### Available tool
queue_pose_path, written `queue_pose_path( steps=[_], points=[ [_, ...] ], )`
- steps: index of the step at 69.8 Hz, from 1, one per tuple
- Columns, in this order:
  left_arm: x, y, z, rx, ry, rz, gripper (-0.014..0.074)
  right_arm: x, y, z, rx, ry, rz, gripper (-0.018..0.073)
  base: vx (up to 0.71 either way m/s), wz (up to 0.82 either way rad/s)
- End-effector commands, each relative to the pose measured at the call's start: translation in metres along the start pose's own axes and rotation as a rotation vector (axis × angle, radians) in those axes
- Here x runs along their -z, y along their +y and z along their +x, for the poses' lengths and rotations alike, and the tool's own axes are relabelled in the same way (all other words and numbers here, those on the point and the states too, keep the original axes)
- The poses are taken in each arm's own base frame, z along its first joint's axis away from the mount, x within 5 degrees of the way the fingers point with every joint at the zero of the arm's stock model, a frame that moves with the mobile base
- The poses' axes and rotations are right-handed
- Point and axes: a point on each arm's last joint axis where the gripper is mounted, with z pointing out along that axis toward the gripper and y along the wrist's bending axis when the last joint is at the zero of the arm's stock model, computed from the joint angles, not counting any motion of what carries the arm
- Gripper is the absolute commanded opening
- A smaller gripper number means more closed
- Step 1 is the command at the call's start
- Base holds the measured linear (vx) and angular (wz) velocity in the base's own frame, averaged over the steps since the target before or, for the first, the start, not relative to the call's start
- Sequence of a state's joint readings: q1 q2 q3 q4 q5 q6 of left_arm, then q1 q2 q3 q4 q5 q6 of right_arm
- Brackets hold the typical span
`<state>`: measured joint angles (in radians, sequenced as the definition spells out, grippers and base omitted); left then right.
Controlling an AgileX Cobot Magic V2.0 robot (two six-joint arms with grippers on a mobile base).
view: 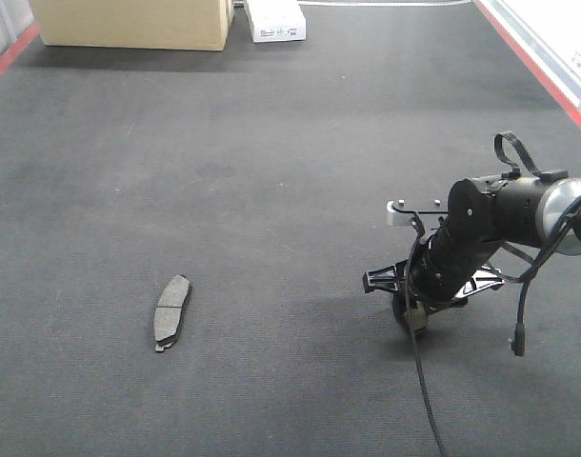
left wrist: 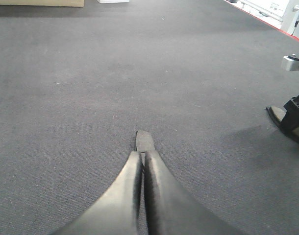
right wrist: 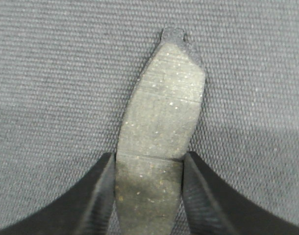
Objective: Move and align brake pads A on conveyor
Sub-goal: 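Lower the right gripper's brake pad onto the belt beside the first and open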
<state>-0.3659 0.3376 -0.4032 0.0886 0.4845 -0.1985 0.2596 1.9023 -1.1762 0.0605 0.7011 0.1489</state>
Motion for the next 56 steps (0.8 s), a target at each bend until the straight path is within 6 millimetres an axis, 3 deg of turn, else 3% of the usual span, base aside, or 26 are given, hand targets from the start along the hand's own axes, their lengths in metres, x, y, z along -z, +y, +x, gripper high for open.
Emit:
queue_pose_path(
  steps=[1,12,30,41,56],
  points=[
    [0.003,-0.003,-0.015,-0.004,-0.094,0.021,-0.0007,0.032,0.002,-0.009,-0.002,-0.100,-0.015,0.0433,0.00,0.00],
    [0.003,-0.003,-0.015,-0.004,-0.094,0.021,-0.0007,0.062,0.003,-0.009,0.004,-0.180,-0.027,0.0531,0.00,0.00],
    [0.003,-0.002,-0.014,-0.004,-0.093,0.021,-0.0007,0.140,-0.001,0.008,0.094,-0.351,-0.002,0.0480,0.00,0.00],
    [0.003,-0.002,-0.014,-0.004,-0.093,0.021,-0.0007,0.182,-0.007,0.044,0.126,-0.521,-0.013,0.0377,0.00,0.00],
    [0.003,-0.003,-0.014,-0.003,-0.093,0.021,-0.0007,0.207,-0.020,0.114,0.182,-0.702,-0.013,0.0132,0.00,0.00]
  ],
)
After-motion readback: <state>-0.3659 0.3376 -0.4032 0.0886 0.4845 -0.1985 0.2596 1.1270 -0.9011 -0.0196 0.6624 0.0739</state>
